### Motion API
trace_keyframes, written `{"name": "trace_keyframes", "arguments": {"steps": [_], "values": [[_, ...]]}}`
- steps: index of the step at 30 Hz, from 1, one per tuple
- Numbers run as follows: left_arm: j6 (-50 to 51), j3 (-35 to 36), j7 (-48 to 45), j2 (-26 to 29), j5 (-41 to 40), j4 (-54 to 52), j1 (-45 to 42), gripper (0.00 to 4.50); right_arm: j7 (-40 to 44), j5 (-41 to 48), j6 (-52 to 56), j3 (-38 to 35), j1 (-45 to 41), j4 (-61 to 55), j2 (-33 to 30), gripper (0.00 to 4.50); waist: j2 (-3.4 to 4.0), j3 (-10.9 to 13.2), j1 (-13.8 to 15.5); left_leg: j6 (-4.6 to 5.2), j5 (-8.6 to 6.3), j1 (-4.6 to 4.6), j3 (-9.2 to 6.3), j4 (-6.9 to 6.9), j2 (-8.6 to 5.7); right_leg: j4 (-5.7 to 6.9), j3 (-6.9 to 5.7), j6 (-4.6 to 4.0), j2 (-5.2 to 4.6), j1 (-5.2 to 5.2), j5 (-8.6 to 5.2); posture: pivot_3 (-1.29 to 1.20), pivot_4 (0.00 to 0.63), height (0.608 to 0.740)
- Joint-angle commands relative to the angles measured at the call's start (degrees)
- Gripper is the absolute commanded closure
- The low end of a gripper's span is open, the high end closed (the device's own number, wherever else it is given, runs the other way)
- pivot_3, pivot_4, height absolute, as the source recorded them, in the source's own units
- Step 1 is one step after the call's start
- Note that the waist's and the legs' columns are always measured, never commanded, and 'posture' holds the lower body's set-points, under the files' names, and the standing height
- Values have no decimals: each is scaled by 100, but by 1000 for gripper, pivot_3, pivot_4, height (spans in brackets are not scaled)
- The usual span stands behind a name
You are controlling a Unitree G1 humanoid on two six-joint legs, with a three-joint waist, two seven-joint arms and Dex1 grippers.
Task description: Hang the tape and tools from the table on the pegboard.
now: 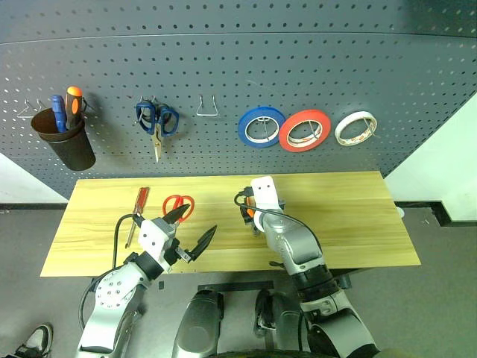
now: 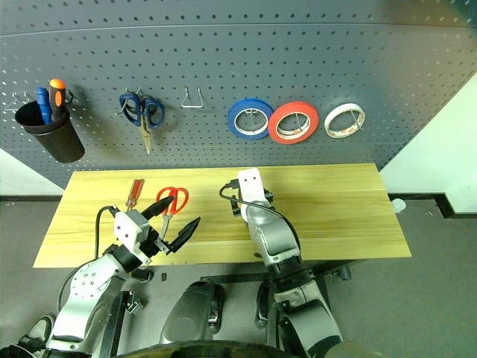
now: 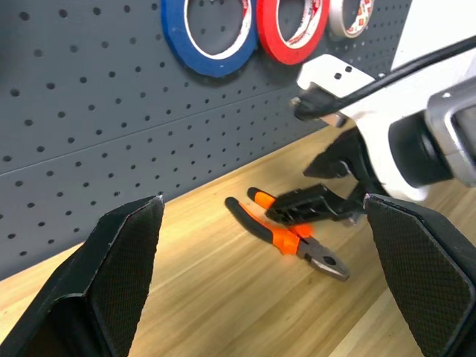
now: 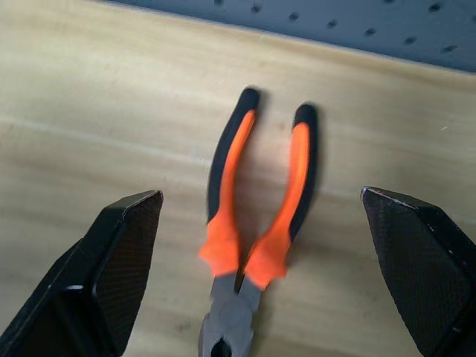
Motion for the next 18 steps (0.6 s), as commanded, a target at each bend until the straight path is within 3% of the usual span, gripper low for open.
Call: {"name": "trace_keyframes", "arguments": {"steps": [1,18], "values": [[-100,48,22,13,10,-181,12,0,-59,-95,-200,-39,-102,94,165,32,0,0,-48,0,0,0,0,0,0,0,0,0,-1,0,0,381,212,677],[-2,33,188,-6,4,-595,240,0,30,-50,-593,-388,-1091,1616,327,32,20,96,-75,0,0,0,0,-1,1,1,2,0,0,-3,-1,408,258,677]]}}
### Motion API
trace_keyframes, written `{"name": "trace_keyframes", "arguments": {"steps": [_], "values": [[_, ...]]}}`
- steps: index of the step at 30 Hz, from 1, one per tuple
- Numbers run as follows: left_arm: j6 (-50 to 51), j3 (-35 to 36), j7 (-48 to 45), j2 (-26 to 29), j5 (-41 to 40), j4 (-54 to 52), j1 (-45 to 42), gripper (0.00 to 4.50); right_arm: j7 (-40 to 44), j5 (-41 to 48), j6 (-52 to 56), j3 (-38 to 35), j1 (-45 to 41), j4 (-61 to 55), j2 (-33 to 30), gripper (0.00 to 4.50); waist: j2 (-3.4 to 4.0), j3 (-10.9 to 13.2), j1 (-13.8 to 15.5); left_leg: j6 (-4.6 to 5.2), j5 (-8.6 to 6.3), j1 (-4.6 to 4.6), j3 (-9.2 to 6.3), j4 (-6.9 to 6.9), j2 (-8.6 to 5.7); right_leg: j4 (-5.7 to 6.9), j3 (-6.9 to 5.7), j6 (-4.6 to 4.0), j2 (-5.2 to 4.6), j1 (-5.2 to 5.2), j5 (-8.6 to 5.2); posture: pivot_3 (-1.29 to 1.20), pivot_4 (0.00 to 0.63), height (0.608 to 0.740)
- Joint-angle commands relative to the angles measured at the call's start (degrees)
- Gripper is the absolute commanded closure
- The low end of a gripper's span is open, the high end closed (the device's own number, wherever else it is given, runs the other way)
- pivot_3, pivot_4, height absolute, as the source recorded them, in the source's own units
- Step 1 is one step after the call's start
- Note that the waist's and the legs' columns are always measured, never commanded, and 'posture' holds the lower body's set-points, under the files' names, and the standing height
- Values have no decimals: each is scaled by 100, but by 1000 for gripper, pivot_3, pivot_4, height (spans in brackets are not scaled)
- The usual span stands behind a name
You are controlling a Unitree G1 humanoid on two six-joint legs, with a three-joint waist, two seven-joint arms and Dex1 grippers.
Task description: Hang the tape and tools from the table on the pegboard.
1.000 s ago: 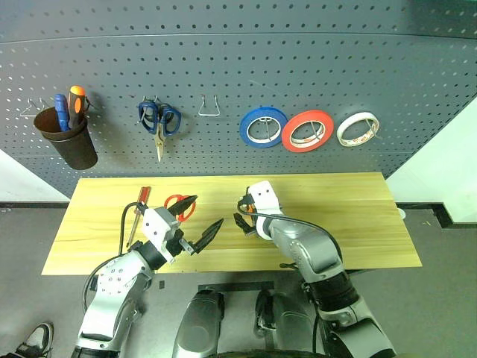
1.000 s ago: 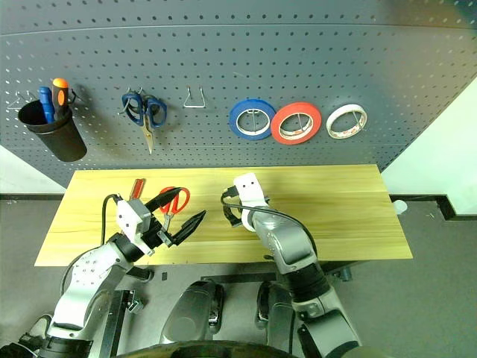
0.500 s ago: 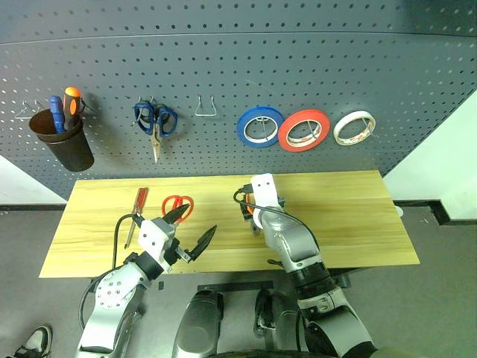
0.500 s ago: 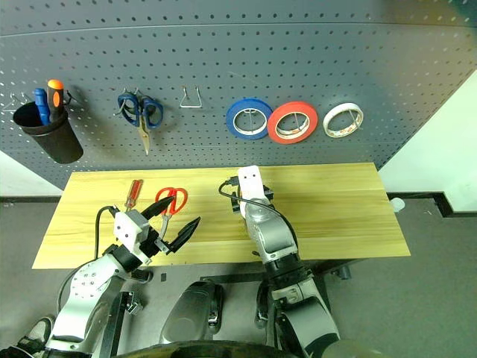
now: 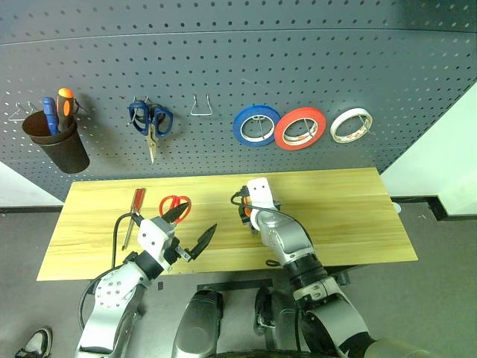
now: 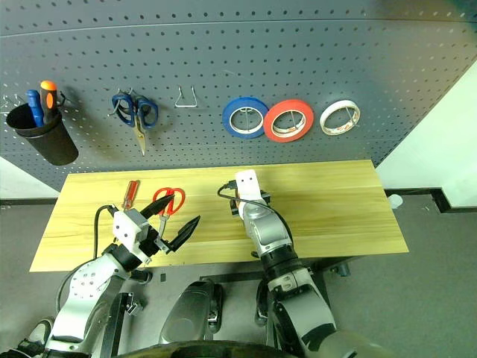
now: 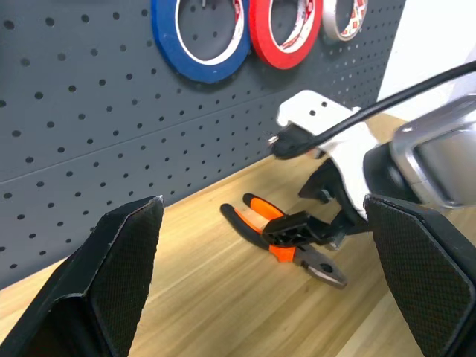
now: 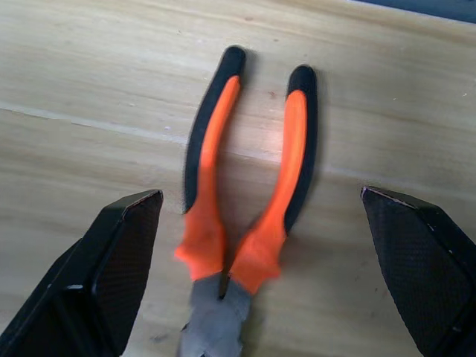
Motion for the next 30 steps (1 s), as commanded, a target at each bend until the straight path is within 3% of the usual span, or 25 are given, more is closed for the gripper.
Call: {"name": "trace_keyframes", "arguments": {"steps": [1,15,30], "values": [[0,37,103,-11,-1,-377,118,0,-41,32,-210,-131,-399,200,239,32,2,38,1,0,0,0,0,0,0,0,0,0,0,0,0,411,263,677],[73,-130,384,-113,108,-825,620,0,-174,-55,-8,-95,-498,591,311,32,9,231,1,0,0,-30,3,-7,0,-1,4,2,-4,-28,-1,396,298,677],[-42,-311,447,-288,255,-717,690,0,1,-30,793,22,-379,-272,176,32,8,247,-11,0,0,-70,4,-6,1,-1,4,3,-3,-68,-1,360,288,677]]}}
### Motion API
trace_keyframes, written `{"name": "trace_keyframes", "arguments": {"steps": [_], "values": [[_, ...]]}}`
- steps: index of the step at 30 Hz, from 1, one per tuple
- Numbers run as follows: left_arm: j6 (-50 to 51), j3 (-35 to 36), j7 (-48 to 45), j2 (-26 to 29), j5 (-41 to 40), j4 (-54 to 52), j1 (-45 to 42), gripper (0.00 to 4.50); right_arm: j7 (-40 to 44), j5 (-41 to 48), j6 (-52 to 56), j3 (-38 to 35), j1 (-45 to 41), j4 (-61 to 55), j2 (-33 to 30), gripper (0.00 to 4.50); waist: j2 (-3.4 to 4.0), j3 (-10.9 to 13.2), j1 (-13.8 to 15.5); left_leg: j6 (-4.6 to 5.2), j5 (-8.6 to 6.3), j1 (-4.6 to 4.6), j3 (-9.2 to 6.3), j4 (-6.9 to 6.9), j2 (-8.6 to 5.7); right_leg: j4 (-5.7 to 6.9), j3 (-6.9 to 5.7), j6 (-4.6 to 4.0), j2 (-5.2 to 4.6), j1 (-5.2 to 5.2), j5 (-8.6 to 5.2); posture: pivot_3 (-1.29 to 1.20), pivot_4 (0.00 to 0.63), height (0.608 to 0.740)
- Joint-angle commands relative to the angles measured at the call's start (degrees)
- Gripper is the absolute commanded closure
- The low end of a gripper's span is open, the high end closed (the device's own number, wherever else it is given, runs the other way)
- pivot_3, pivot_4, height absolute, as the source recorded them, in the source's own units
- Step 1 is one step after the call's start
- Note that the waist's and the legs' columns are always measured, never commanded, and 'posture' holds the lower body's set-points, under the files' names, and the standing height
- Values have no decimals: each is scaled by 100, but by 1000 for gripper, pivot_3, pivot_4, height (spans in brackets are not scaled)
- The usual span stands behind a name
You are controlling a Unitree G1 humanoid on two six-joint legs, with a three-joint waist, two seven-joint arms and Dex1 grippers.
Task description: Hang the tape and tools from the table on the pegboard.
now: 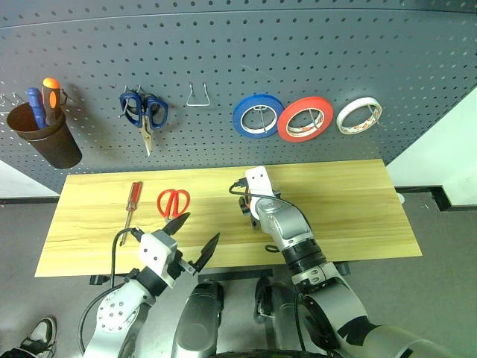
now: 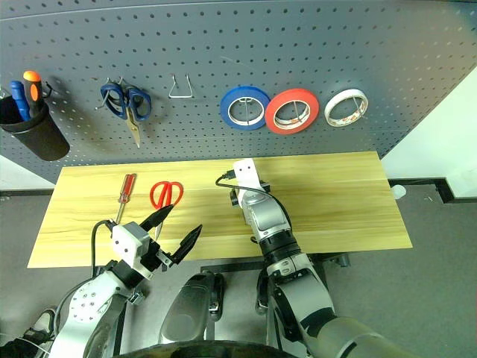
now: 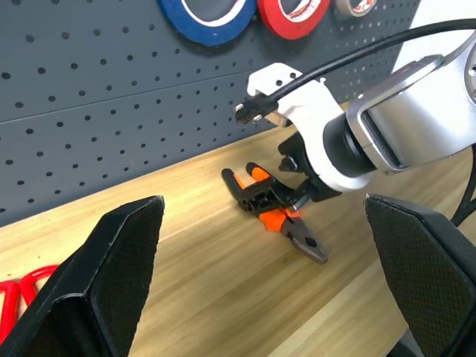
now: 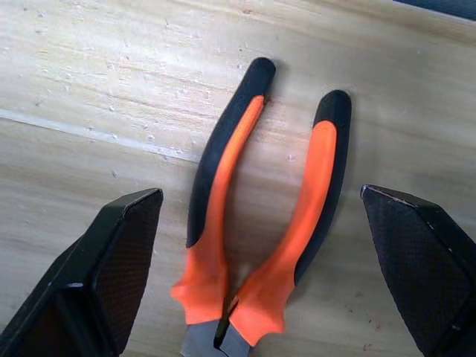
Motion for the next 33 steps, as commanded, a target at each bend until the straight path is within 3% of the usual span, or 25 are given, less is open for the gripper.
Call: {"name": "trace_keyframes", "arguments": {"steps": [1,21,24,29,33], "values": [[-144,-32,13,-14,36,-100,3,0,-1,14,128,-44,16,-170,217,32,0,0,-4,0,0,0,0,0,0,0,0,0,0,0,0,359,288,677],[-168,-99,134,-74,116,-276,229,0,86,179,426,-218,-34,125,363,32,-2,46,-104,0,0,-3,1,-1,0,0,0,0,0,-4,0,362,303,677],[-189,-106,161,-82,134,-286,278,0,92,186,423,-202,-22,100,350,662,-4,64,-138,0,0,-4,1,-1,0,0,0,0,-2,-4,0,364,304,677],[-213,-105,185,-66,138,-273,295,0,123,199,406,-132,-11,98,330,2300,-2,77,-143,0,0,-3,1,-1,0,0,1,1,-2,-4,0,363,304,677],[-213,-117,200,-70,145,-253,268,0,158,189,367,-101,5,125,308,2328,-1,79,-144,0,0,-3,1,-1,0,-1,1,1,-2,-5,0,368,301,677]]}}
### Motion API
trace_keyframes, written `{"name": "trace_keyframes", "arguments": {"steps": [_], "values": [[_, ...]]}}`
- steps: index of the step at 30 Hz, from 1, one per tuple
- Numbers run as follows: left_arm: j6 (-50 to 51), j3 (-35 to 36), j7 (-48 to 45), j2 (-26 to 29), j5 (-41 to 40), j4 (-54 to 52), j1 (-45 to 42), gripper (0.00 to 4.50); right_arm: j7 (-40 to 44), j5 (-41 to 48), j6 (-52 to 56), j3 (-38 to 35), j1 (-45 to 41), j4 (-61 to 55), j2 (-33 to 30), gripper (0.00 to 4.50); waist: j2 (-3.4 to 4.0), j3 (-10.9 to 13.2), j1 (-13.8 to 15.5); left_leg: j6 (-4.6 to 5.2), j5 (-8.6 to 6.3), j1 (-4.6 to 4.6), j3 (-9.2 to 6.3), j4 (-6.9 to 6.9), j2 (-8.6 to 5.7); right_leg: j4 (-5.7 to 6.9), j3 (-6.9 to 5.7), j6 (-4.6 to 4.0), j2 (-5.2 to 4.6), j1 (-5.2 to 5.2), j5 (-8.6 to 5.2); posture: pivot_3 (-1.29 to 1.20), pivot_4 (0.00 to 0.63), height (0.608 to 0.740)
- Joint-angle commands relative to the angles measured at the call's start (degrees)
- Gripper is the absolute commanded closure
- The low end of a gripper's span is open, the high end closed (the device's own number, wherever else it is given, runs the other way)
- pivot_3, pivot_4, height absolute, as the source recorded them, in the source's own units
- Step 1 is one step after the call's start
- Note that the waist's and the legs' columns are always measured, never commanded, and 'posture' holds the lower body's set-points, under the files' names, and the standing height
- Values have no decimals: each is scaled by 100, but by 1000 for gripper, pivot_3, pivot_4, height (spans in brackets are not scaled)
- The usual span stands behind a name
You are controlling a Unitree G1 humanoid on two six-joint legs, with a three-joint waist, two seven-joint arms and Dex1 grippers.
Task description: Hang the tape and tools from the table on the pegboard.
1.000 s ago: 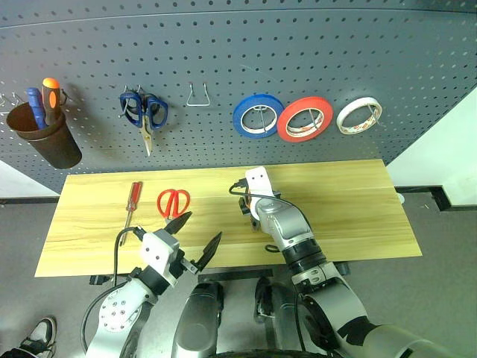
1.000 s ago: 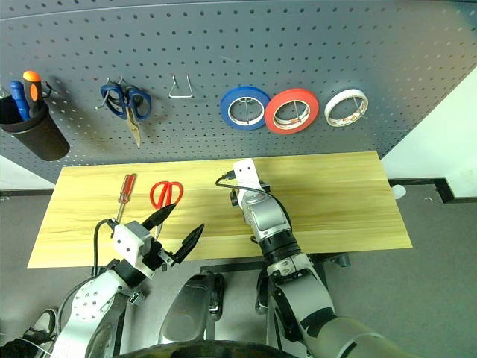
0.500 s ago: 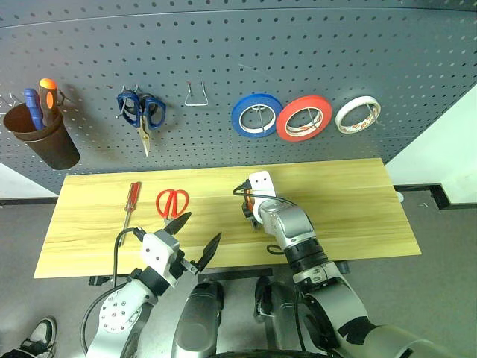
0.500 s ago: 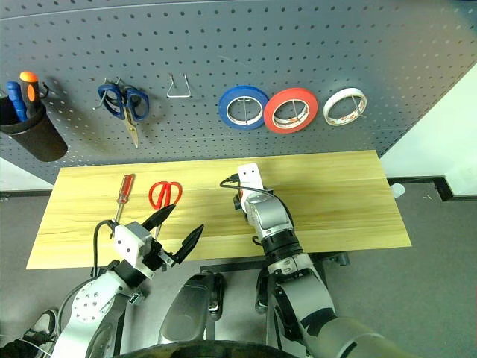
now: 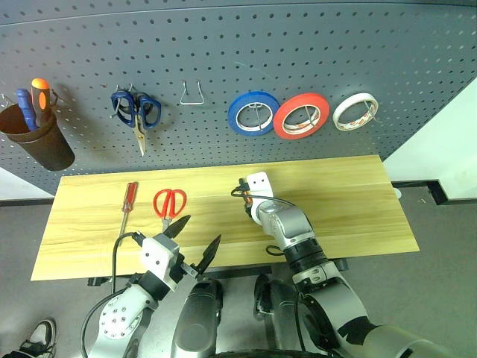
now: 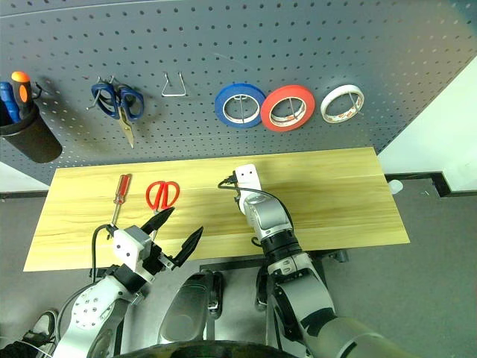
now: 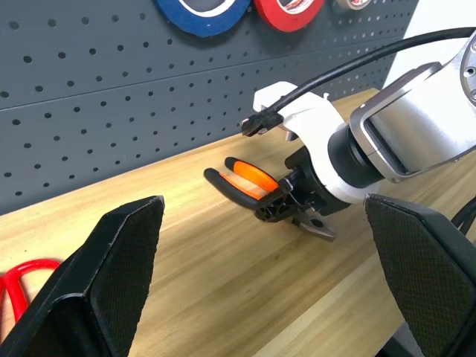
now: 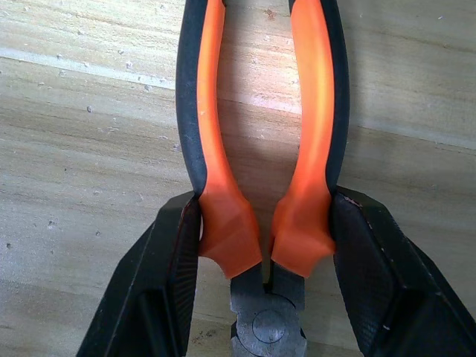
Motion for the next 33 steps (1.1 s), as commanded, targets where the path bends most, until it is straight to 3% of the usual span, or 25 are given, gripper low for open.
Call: {"name": "trace_keyframes", "arguments": {"steps": [1,7,11,20,27,33], "values": [[-132,-35,14,-10,31,-151,23,0,22,3,-13,64,6,42,304,2328,0,1,0,0,0,0,0,0,0,0,0,0,0,0,0,369,301,677],[-101,20,4,11,-15,-93,-113,0,330,87,-92,169,174,-354,210,2328,0,6,-1,0,0,0,0,-1,0,0,0,0,0,-1,0,365,299,677],[-139,117,7,-11,-89,7,-299,0,874,227,69,320,533,-1381,-62,2328,0,14,0,0,0,-9,0,-7,0,-3,0,2,1,-9,-1,361,294,677],[-407,463,-60,-111,-340,347,-598,0,1924,782,705,413,1572,-4396,-1064,2328,-6,27,16,0,0,-15,0,-8,-2,-10,-2,5,-6,-9,-1,358,249,677],[-574,526,-180,-133,-393,743,-960,0,2768,1231,332,407,2366,-5480,-1957,2328,-19,18,16,-1,1,-9,-2,-7,-2,-9,-4,6,-4,-1,0,342,211,677],[-702,611,-254,-157,-459,1053,-1259,0,3889,2333,-371,-341,2550,-5852,-2290,2328,-36,5,18,-2,1,-4,-3,-3,-2,-9,-7,7,-1,6,1,343,179,677]]}}
